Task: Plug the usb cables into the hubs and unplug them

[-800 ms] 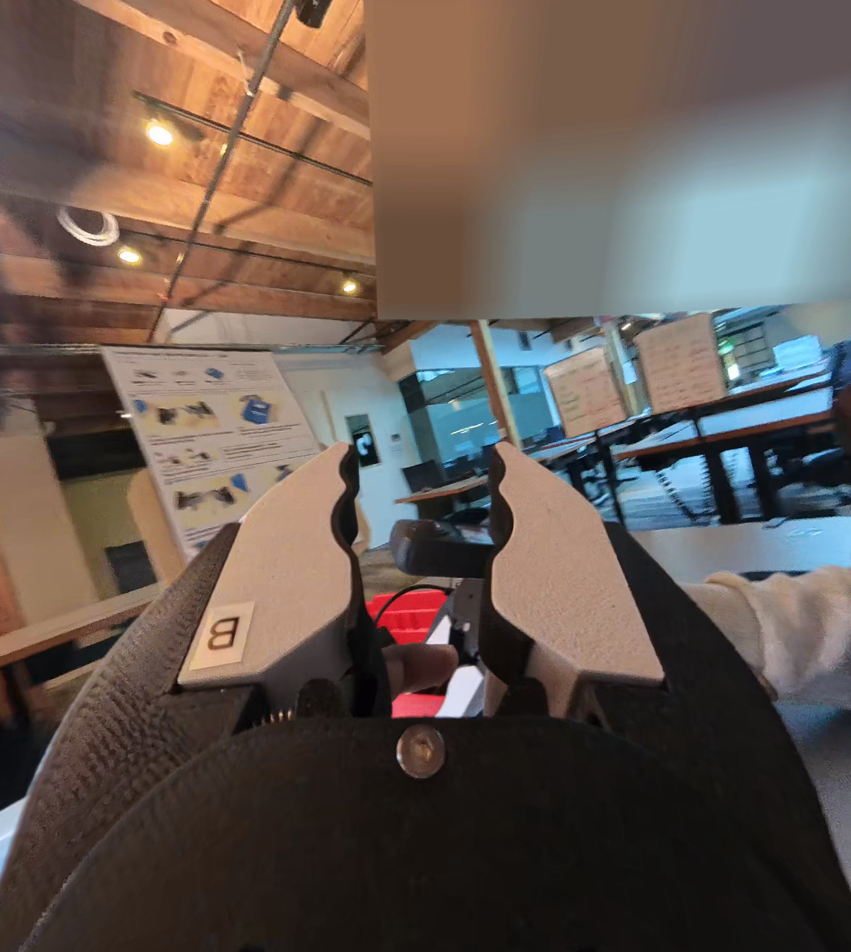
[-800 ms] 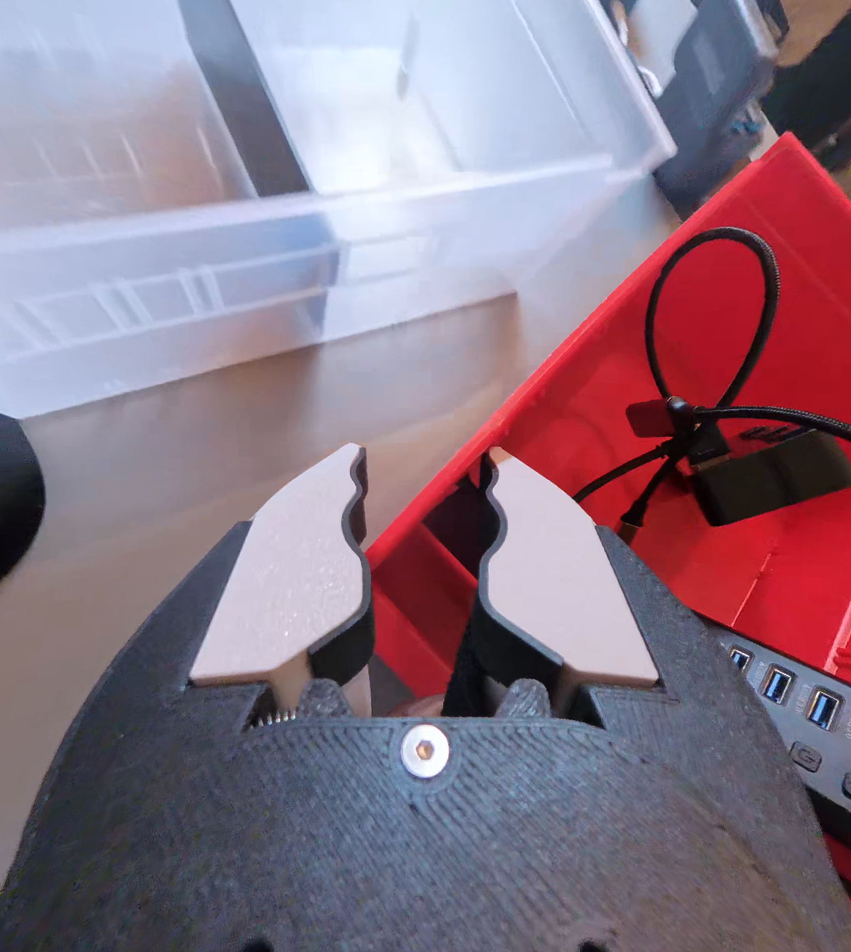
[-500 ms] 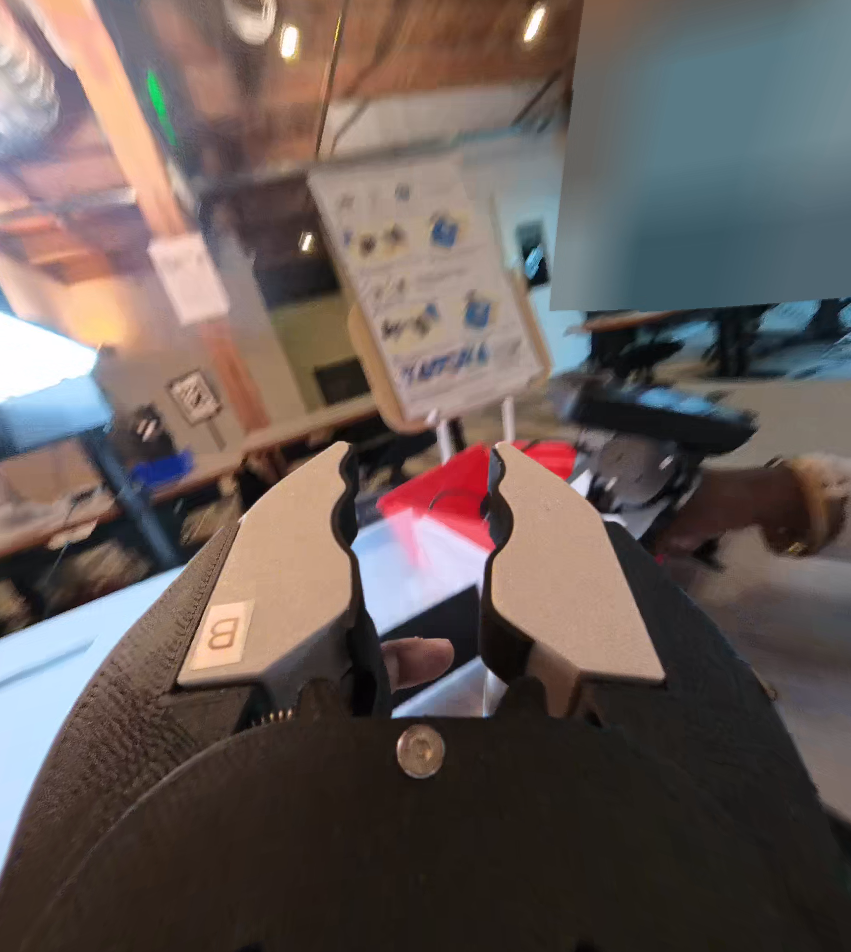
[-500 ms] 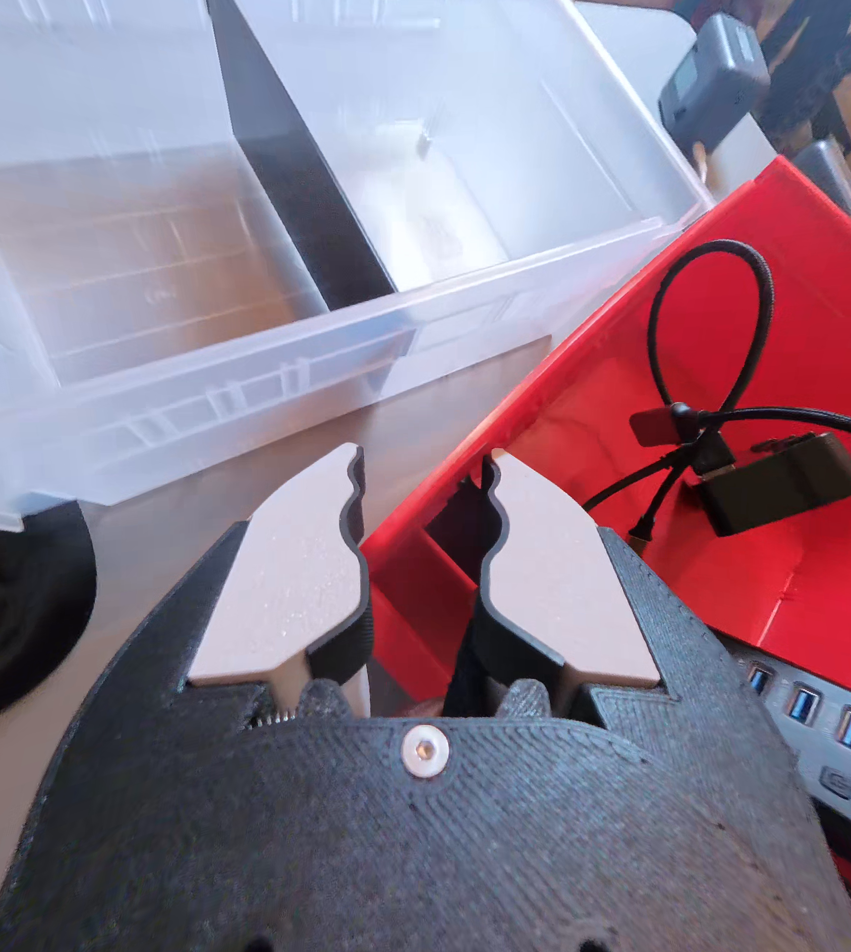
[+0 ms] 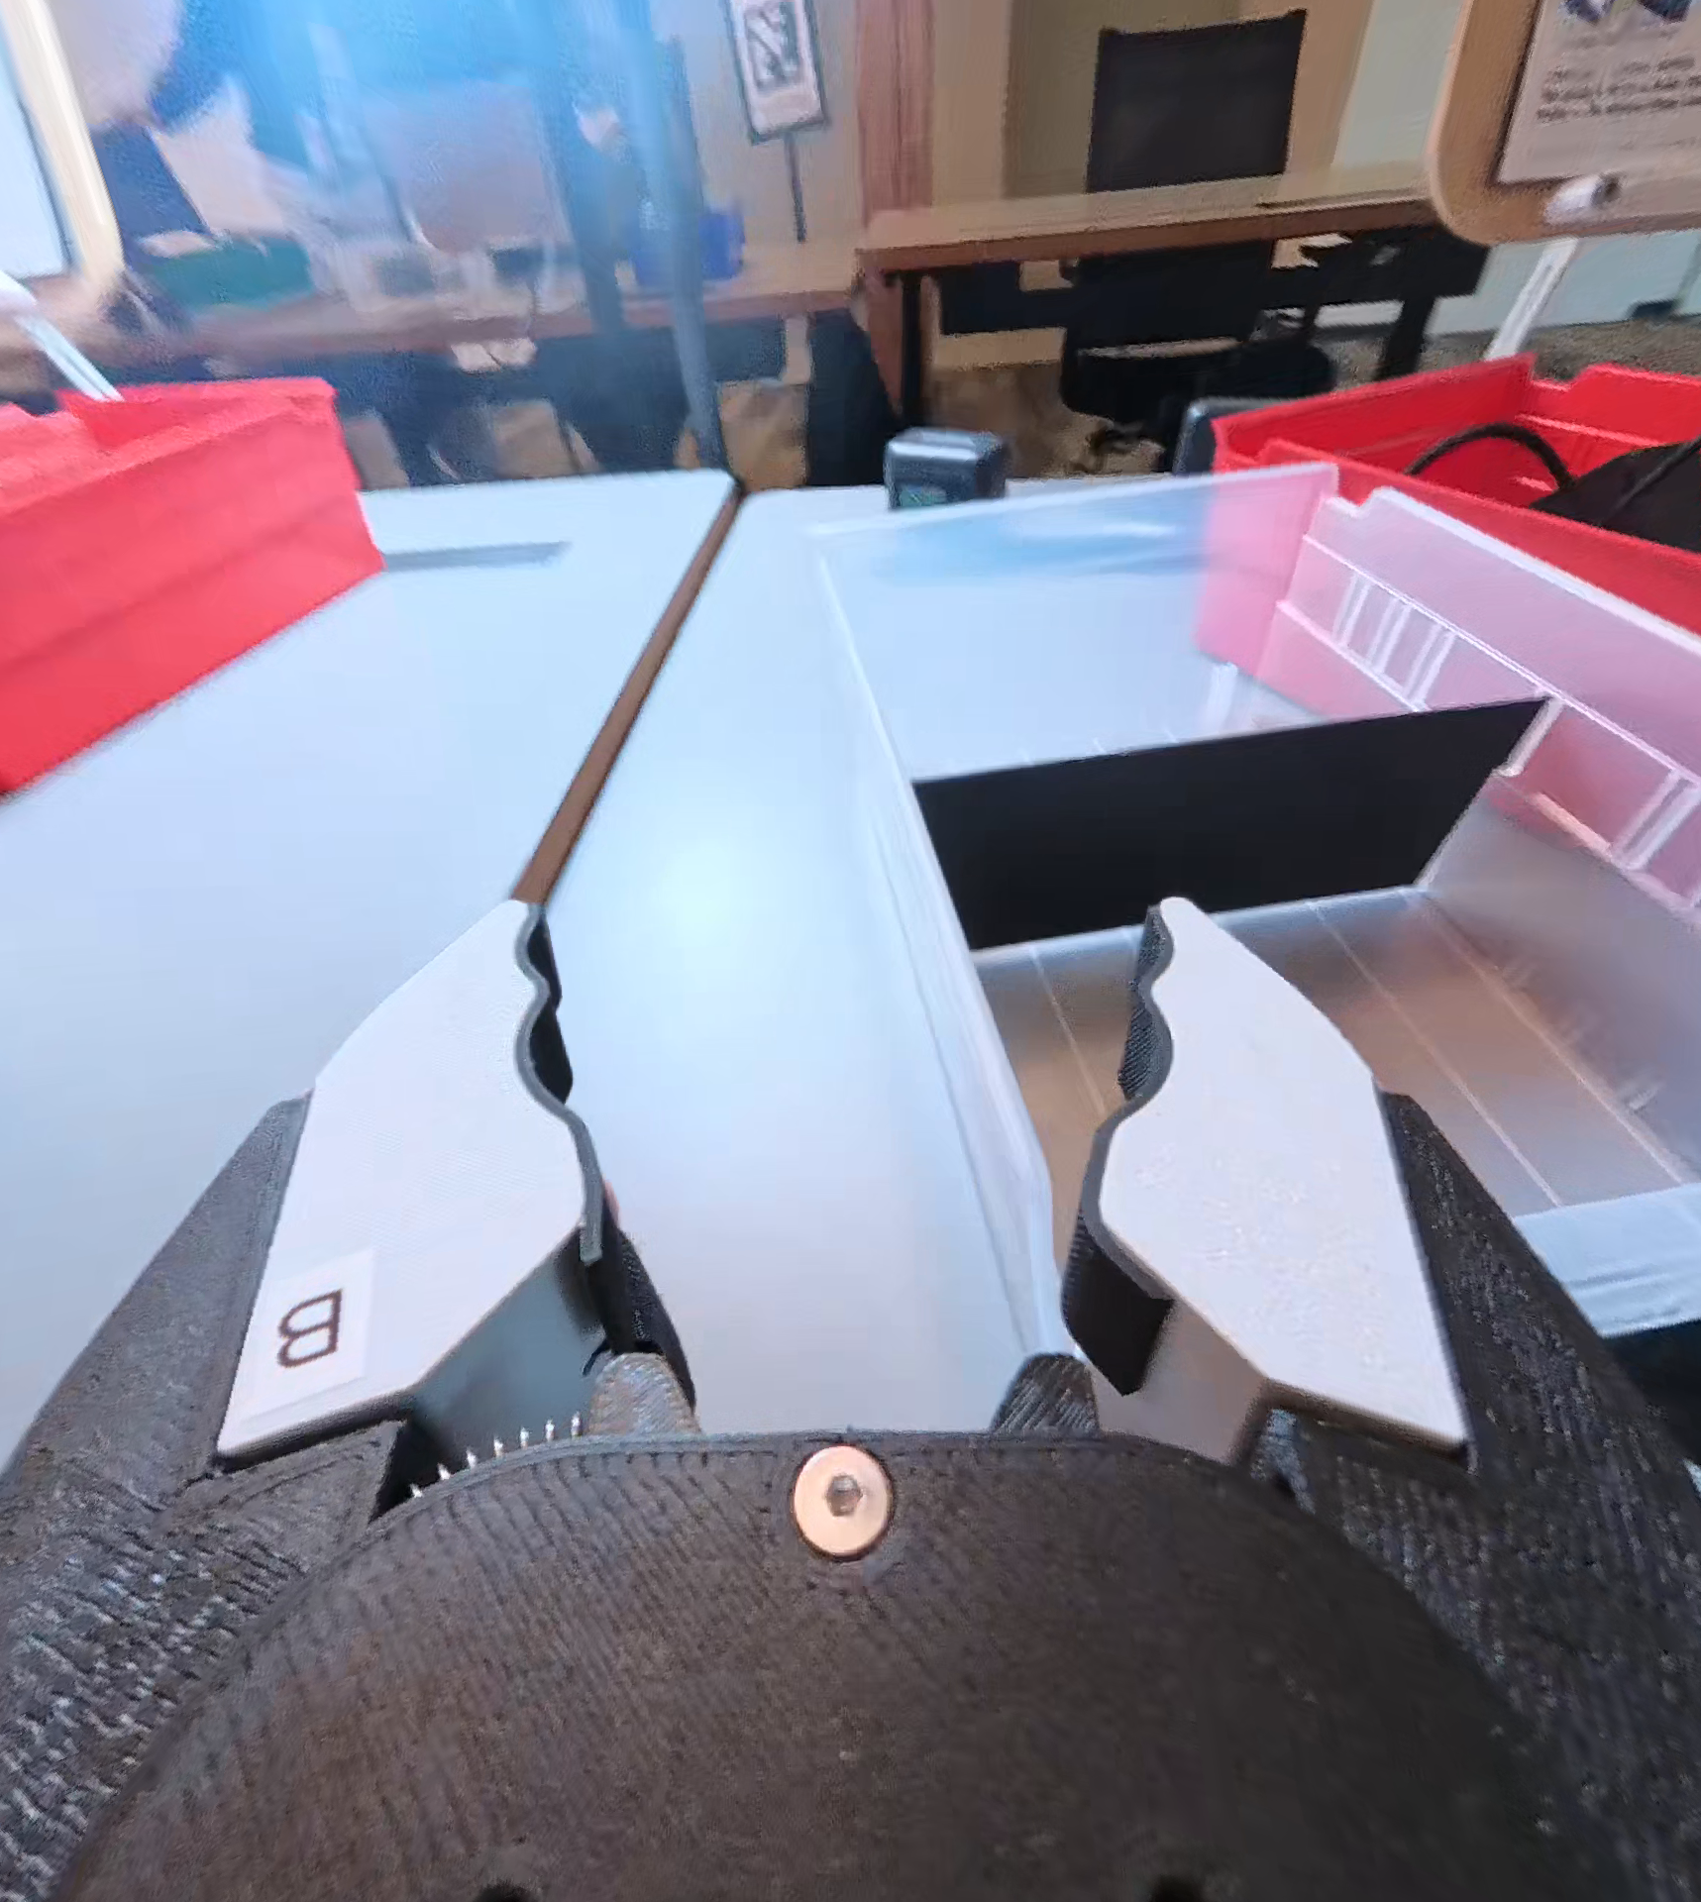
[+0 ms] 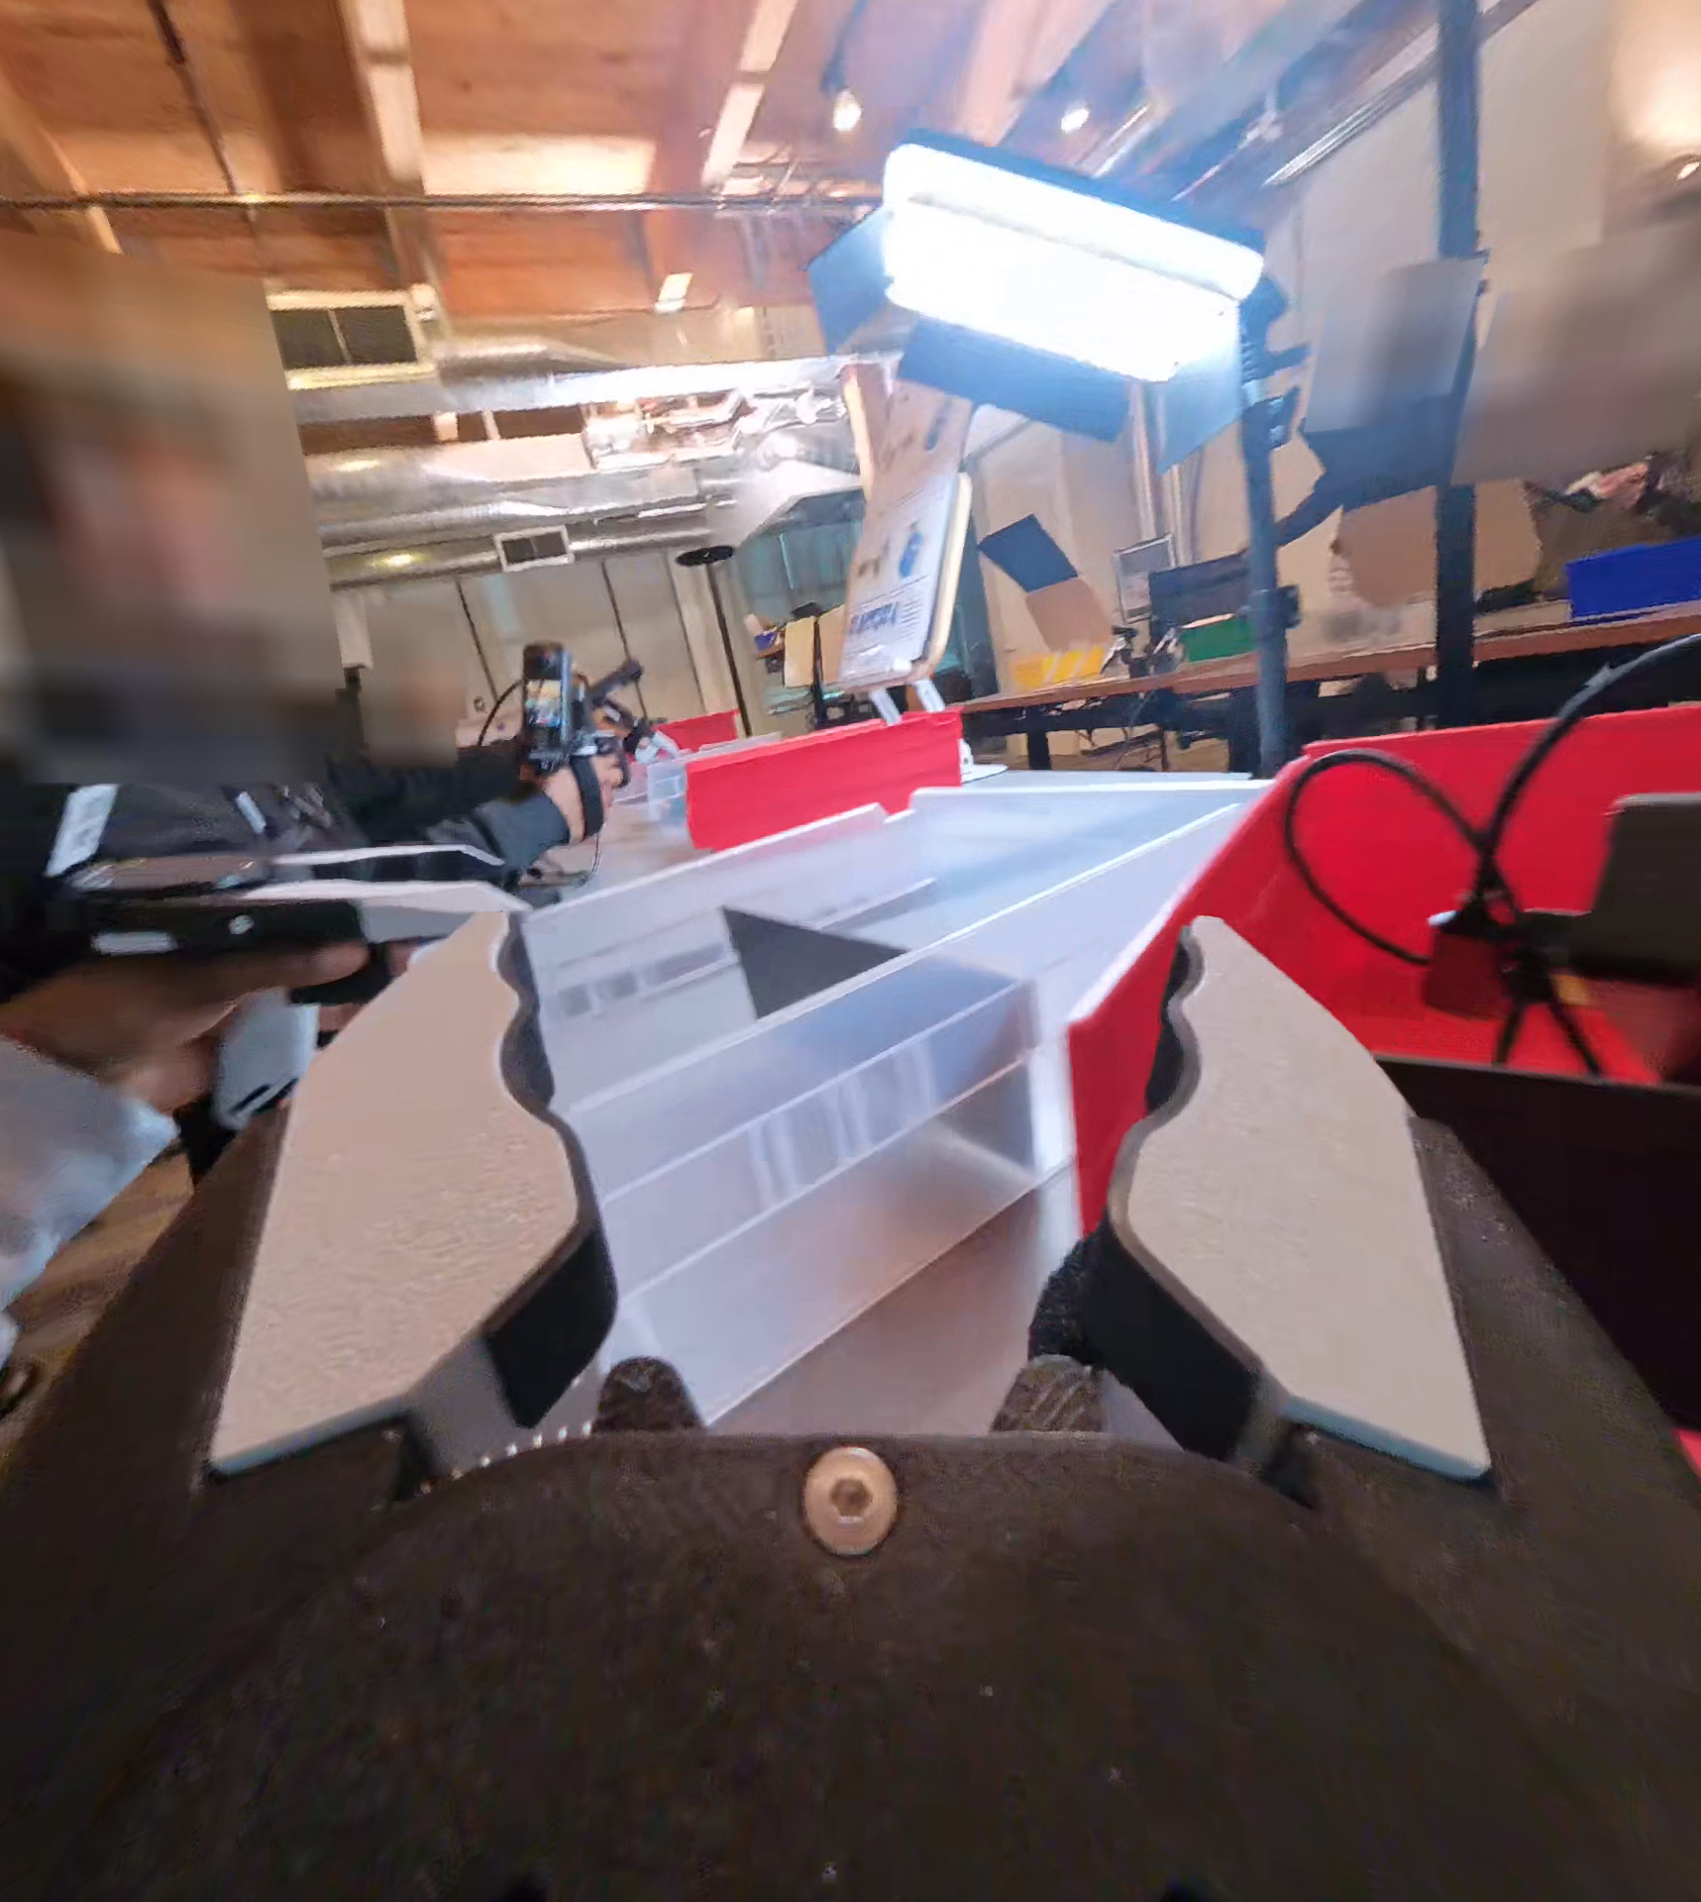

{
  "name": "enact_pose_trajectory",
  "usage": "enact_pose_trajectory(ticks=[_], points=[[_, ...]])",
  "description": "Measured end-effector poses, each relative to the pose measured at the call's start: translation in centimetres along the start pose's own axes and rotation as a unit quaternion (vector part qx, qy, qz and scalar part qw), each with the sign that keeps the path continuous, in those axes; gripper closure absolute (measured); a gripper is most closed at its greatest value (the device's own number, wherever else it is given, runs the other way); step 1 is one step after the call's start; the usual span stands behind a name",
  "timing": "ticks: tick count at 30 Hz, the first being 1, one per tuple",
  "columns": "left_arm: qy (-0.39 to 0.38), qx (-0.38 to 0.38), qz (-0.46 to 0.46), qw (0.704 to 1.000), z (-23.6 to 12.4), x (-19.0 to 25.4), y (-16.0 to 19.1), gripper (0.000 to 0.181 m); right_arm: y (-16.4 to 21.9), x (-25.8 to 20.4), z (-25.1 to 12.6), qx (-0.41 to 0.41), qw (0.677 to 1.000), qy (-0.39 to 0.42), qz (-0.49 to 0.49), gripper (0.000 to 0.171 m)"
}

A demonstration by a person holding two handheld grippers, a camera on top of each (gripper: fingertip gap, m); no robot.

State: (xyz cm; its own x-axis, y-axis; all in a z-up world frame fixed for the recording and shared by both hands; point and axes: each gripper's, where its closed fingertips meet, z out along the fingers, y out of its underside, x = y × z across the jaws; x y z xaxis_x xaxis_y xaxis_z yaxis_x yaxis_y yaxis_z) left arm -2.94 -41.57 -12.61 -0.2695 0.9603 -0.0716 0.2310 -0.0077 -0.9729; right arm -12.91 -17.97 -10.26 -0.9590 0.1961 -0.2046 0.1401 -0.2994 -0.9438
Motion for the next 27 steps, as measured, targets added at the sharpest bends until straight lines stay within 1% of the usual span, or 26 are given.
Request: enact_pose_trajectory(ticks=[1,4,6,7,9,10,11,13,14,16,17,18,19,22,23,25,27], points=[[0.015,-0.008,-0.012,1.000,0.5,0.3,0.7,0.075,1.0,-1.1,0.0,-0.017,1.000,-0.004,-0.009,0.055],[0.025,-0.034,-0.024,0.999,1.9,0.7,2.7,0.076,2.4,-2.3,0.8,-0.045,0.997,0.024,-0.057,0.040],[0.041,-0.042,-0.029,0.998,2.7,1.5,3.5,0.080,3.1,-2.0,0.9,-0.069,0.990,0.052,-0.109,0.044],[0.050,-0.045,-0.030,0.997,3.0,1.9,3.8,0.087,3.2,-1.6,0.8,-0.076,0.985,0.073,-0.136,0.049],[0.075,-0.060,-0.017,0.995,3.4,3.1,4.3,0.116,3.2,-1.3,0.3,-0.082,0.972,0.106,-0.191,0.053],[0.085,-0.057,-0.014,0.995,3.4,3.6,4.2,0.144,3.4,-1.6,0.1,-0.086,0.967,0.107,-0.216,0.061],[0.069,-0.059,-0.006,0.996,3.5,3.5,4.2,0.152,4.1,-2.2,0.1,-0.103,0.963,0.092,-0.231,0.080],[0.026,-0.075,0.002,0.997,3.5,2.5,4.4,0.165,5.2,-3.3,0.1,-0.137,0.960,0.066,-0.236,0.104],[0.013,-0.086,-0.005,0.996,3.4,2.3,4.4,0.170,5.7,-3.8,0.3,-0.150,0.962,0.048,-0.222,0.113],[-0.003,-0.097,-0.013,0.995,3.2,2.0,4.4,0.176,7.1,-3.9,0.9,-0.197,0.963,0.035,-0.178,0.110],[-0.005,-0.100,-0.008,0.995,3.1,2.1,4.2,0.176,8.3,-3.9,1.2,-0.240,0.958,0.027,-0.155,0.105],[-0.011,-0.099,0.001,0.995,2.9,2.2,3.9,0.176,9.4,-4.0,1.4,-0.281,0.951,0.019,-0.125,0.106],[-0.020,-0.094,0.015,0.995,2.7,2.2,3.3,0.176,9.8,-3.6,1.6,-0.302,0.947,0.037,-0.102,0.109],[-0.067,-0.058,0.069,0.994,1.4,2.1,0.1,0.176,9.8,-2.8,1.9,-0.307,0.936,0.063,-0.158,0.127],[-0.085,-0.052,0.094,0.991,0.8,2.2,-0.9,0.176,9.3,-2.8,2.0,-0.295,0.938,0.070,-0.169,0.131],[-0.103,-0.016,0.100,0.989,-0.6,2.7,-3.5,0.176,7.4,-3.0,2.2,-0.258,0.947,0.071,-0.178,0.133],[-0.123,0.031,0.095,0.987,-2.1,3.1,-6.1,0.176,4.2,-3.3,2.5,-0.203,0.955,0.070,-0.205,0.134]])
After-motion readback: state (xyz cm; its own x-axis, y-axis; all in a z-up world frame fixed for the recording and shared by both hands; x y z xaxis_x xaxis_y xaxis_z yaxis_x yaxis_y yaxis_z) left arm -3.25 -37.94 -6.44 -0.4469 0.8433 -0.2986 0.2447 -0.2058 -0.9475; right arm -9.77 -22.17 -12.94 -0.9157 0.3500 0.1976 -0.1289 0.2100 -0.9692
